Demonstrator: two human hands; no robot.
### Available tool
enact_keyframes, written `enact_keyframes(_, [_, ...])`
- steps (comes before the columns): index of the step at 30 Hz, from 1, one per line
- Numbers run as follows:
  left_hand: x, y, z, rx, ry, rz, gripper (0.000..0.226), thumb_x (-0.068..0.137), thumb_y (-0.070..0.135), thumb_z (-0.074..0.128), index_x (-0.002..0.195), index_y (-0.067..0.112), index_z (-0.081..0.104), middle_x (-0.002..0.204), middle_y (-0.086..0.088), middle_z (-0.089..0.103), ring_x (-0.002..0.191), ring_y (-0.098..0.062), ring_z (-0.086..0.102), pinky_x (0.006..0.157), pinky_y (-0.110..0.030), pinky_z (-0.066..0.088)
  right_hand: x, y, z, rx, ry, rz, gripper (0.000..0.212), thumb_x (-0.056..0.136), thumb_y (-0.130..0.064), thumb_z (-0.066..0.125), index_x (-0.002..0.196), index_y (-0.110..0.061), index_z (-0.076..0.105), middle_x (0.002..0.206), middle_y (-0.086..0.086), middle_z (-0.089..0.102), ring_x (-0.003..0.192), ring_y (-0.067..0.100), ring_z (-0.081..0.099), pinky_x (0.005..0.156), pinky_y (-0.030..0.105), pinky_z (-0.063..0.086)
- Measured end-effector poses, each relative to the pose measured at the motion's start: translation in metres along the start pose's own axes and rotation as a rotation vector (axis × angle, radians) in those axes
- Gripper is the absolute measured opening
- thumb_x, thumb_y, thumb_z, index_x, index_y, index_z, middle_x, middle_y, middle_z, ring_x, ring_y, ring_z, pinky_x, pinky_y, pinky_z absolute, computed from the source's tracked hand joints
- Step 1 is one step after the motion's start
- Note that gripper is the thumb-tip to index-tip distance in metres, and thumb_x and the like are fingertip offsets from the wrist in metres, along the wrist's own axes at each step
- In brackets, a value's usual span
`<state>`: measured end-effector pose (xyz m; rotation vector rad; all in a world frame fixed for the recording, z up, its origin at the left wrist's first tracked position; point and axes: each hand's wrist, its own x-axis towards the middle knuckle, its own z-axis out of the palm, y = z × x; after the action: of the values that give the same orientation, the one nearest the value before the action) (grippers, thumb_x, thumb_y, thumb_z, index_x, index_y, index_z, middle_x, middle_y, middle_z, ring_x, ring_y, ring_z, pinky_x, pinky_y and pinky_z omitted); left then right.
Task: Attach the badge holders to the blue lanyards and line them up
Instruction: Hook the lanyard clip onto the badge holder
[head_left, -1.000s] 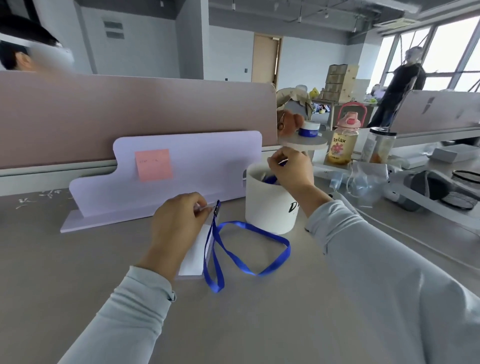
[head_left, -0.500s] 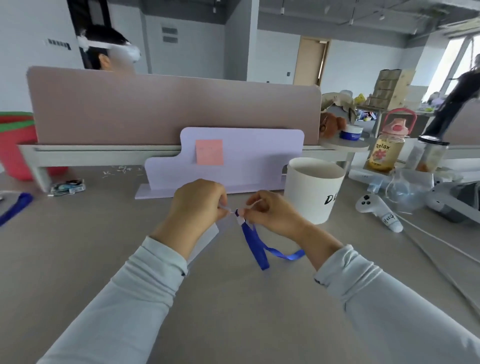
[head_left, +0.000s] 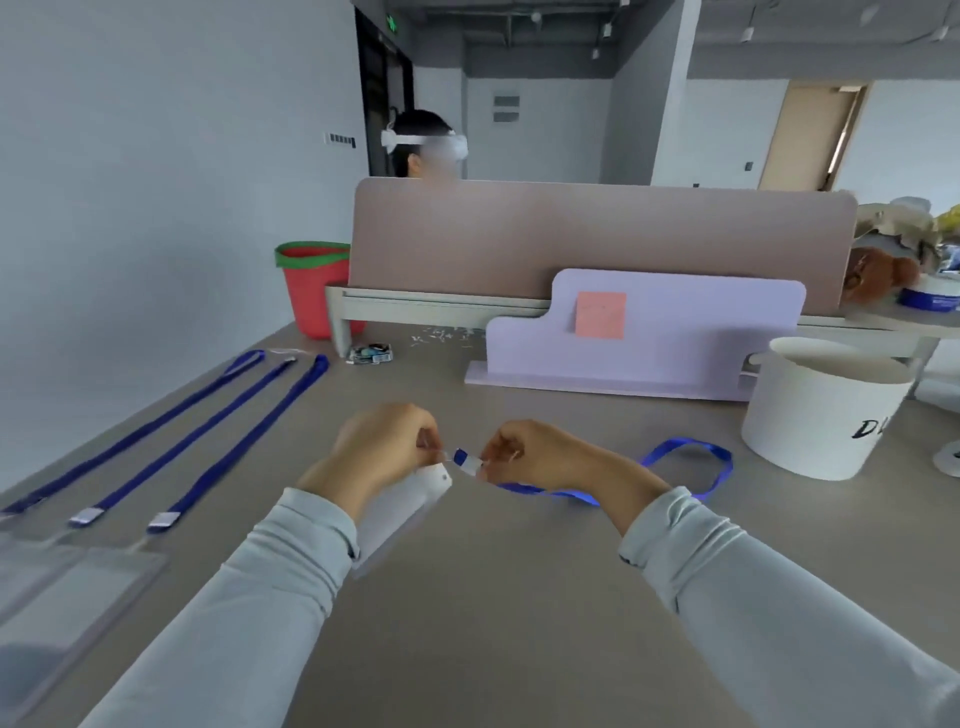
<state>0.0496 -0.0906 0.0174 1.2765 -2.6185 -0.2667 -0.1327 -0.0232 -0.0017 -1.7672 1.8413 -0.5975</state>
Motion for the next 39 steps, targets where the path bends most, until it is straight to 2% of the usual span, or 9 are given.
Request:
enact_keyframes(5, [-0.030,-0.054,-0.009,-0.120,-0.050,-0.129,0.010,0.084,0.031,0.065,0.091,0.024,0.065,0.091,0.005,0.064,0.085,-0.012,0.060,0.076,-0.030,0.049,0.031,-0.030,0.035,-0.104,-0.153,-0.089,0.016,0.083,-0.007,0.061,0.099,-0.008,0.064,0.087,0.004,0.068,0.074,0.011,0.055,0.068,0.020,0.041])
enact_keyframes(8, [-0.055,-0.078,-0.015,-0.207,-0.159,-0.169,0.015,0.087,0.026,0.062,0.100,0.019,0.063,0.087,0.005,0.064,0.078,-0.006,0.059,0.070,-0.022,0.042,0.049,-0.046,0.048,-0.080,-0.250,-0.139,0.014,0.091,-0.005,0.049,0.089,-0.011,0.061,0.083,0.005,0.067,0.078,0.013,0.061,0.074,0.021,0.044])
enact_keyframes(12, [-0.084,-0.104,-0.014,-0.178,-0.229,-0.231,0.016,0.089,0.026,0.060,0.103,0.020,0.062,0.086,0.009,0.061,0.075,0.000,0.055,0.064,-0.013,0.039,0.064,-0.069,0.067,-0.061,-0.353,-0.225,0.017,0.096,-0.014,0.045,0.090,-0.009,0.060,0.066,-0.004,0.059,0.062,0.007,0.056,0.065,0.012,0.044])
enact_keyframes(17, [-0.107,-0.127,-0.002,-0.153,-0.220,-0.330,0.013,0.084,0.029,0.065,0.097,0.025,0.066,0.095,0.009,0.065,0.090,-0.006,0.061,0.085,-0.023,0.050,0.086,-0.083,0.094,-0.169,-0.386,-0.285,0.026,0.094,-0.030,0.048,0.073,-0.022,0.059,0.063,-0.006,0.054,0.059,0.007,0.044,0.065,0.022,0.035])
enact_keyframes(19, [-0.115,-0.131,-0.002,-0.144,-0.203,-0.370,0.015,0.082,0.031,0.067,0.096,0.025,0.068,0.100,0.007,0.065,0.096,-0.011,0.061,0.092,-0.028,0.048,0.091,-0.090,0.105,-0.177,-0.390,-0.295,0.027,0.095,-0.033,0.047,0.080,-0.016,0.062,0.062,-0.006,0.053,0.058,0.008,0.043,0.063,0.023,0.034])
enact_keyframes(23, [-0.125,-0.134,-0.008,-0.116,-0.123,-0.379,0.039,0.082,0.034,0.067,0.118,0.024,0.059,0.119,0.006,0.053,0.110,-0.012,0.051,0.095,-0.026,0.040,0.097,-0.106,0.119,-0.136,-0.400,-0.329,0.036,0.095,-0.034,0.047,0.090,-0.001,0.062,0.059,-0.002,0.049,0.059,0.011,0.045,0.064,0.026,0.036])
enact_keyframes(28, [-0.109,-0.128,-0.004,-0.357,-0.051,-0.386,0.055,0.089,0.031,0.058,0.139,0.019,0.037,0.130,0.002,0.055,0.109,-0.010,0.055,0.090,-0.023,0.044,0.102,-0.115,0.121,-0.036,-0.367,-0.391,0.034,0.095,-0.035,0.048,0.066,-0.017,0.052,0.063,0.000,0.050,0.057,0.011,0.044,0.064,0.026,0.038])
enact_keyframes(32, [-0.094,-0.122,0.003,-0.576,-0.123,-0.423,0.049,0.091,0.026,0.056,0.135,0.013,0.040,0.119,-0.005,0.060,0.085,-0.006,0.061,0.076,-0.019,0.048,0.106,-0.108,0.116,0.040,-0.316,-0.382,0.027,0.095,-0.037,0.046,0.073,-0.024,0.056,0.075,0.007,0.061,0.063,0.012,0.051,0.068,0.028,0.043])
enact_keyframes(39, [-0.077,-0.125,0.000,-0.467,-0.208,-0.397,0.024,0.093,0.014,0.046,0.110,0.012,0.062,0.084,0.002,0.060,0.071,-0.006,0.054,0.067,-0.016,0.043,0.110,-0.082,0.087,0.081,-0.331,-0.353,0.021,0.081,-0.035,0.068,0.082,-0.014,0.064,0.066,0.001,0.060,0.058,0.006,0.051,0.058,0.018,0.040])
